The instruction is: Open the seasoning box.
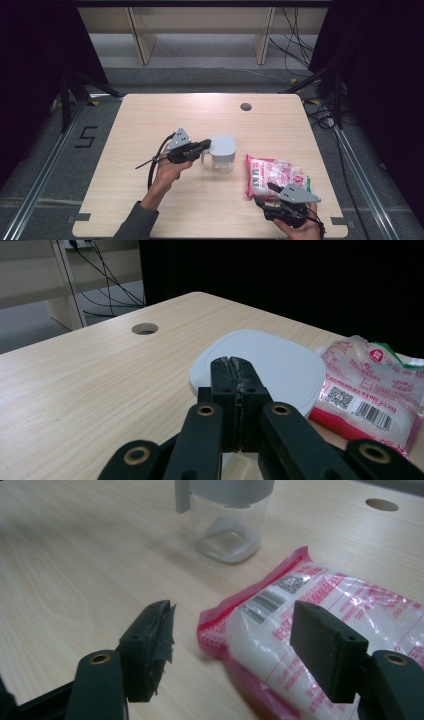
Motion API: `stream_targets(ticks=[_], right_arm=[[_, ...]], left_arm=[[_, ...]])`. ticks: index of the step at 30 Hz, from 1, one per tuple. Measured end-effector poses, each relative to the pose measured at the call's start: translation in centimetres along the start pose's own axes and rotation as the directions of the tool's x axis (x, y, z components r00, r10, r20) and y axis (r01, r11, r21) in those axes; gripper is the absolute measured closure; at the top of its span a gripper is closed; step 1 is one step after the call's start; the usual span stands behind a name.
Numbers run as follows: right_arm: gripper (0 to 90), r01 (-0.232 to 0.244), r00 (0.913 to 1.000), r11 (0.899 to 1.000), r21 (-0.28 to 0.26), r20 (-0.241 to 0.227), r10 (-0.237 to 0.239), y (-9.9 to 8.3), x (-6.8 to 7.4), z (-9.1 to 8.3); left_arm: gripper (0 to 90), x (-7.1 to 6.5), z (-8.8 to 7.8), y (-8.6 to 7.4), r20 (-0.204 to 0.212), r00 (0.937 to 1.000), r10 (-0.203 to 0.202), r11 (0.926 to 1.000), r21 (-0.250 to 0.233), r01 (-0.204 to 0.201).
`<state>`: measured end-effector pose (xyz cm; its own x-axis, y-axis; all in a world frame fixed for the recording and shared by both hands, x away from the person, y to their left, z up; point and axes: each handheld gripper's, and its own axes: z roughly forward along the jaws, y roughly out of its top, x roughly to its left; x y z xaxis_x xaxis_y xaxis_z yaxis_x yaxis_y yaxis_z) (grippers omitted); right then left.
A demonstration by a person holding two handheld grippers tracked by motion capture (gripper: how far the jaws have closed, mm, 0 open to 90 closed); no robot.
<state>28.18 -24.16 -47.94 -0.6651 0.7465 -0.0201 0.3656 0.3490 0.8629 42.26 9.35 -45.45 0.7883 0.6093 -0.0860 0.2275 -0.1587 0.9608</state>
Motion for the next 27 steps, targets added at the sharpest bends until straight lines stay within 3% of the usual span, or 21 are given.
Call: stream_targets(ticks=[2,4,5,7,9,11,14,15,19,22,27], right_arm=[[39.9,-0.003,1.0,1.0,0.004,-0.007,0.003,0.4,0.0,0.5],[46.3,0.027,0.9996,1.0,-0.01,-0.002,-0.027,1.0,-0.2,0.9],[47.4,0.016,0.9998,1.0,-0.024,-0.007,-0.016,1.4,-0.1,1.1],[47.6,0.04,0.9992,0.998,-0.039,-0.009,-0.04,1.9,-0.4,1.7],[51.7,0.057,0.9984,0.998,-0.032,0.0,-0.057,2.4,-0.7,2.5],[55.6,0.053,0.9986,0.998,-0.035,0.0,-0.053,2.8,-1.0,3.1],[64.5,0.011,0.9998,0.998,-0.056,-0.013,-0.012,3.6,-1.4,3.9],[66.9,0.033,0.9995,0.997,-0.066,0.004,-0.032,4.0,-1.6,4.2],[76.1,0.027,0.9996,0.997,-0.071,-0.005,-0.028,5.2,-1.4,5.2],[80.8,0.075,0.9971,0.995,-0.073,-0.01,-0.076,6.1,-1.7,6.0],[87.6,0.075,0.9972,0.995,-0.069,-0.004,-0.075,6.9,-2.1,6.8]], left_arm=[[88.7,0.0,-0.1,0.0,-0.007,1.0,0.002,1.0,0.008,-0.002],[88.7,0.1,-0.2,0.0,-0.008,1.0,0.0,0.9999,0.013,0.001],[88.7,0.0,-0.1,0.0,-0.011,0.9999,-0.006,1.0,0.005,0.006],[88.7,-0.1,-0.2,0.0,-0.015,0.9998,0.016,0.9998,0.007,-0.016],[88.7,-0.1,-0.1,0.0,-0.014,0.9998,0.012,0.9999,0.006,-0.012],[88.6,-0.1,-0.2,-0.1,-0.016,0.9999,-0.001,1.0,0.003,0.001],[88.4,-0.1,-0.2,-0.1,-0.017,0.9998,0.006,1.0,0.006,-0.006],[88.4,-0.1,-0.2,-0.1,-0.015,0.9999,0.005,1.0,0.004,-0.005],[88.4,-0.1,-0.2,-0.1,-0.018,0.9998,0.008,1.0,0.004,-0.008],[88.4,0.0,-0.2,-0.1,-0.016,0.9999,-0.003,1.0,0.002,0.003],[88.4,0.0,-0.3,-0.1,-0.016,0.9998,0.013,0.9999,0.004,-0.013]])
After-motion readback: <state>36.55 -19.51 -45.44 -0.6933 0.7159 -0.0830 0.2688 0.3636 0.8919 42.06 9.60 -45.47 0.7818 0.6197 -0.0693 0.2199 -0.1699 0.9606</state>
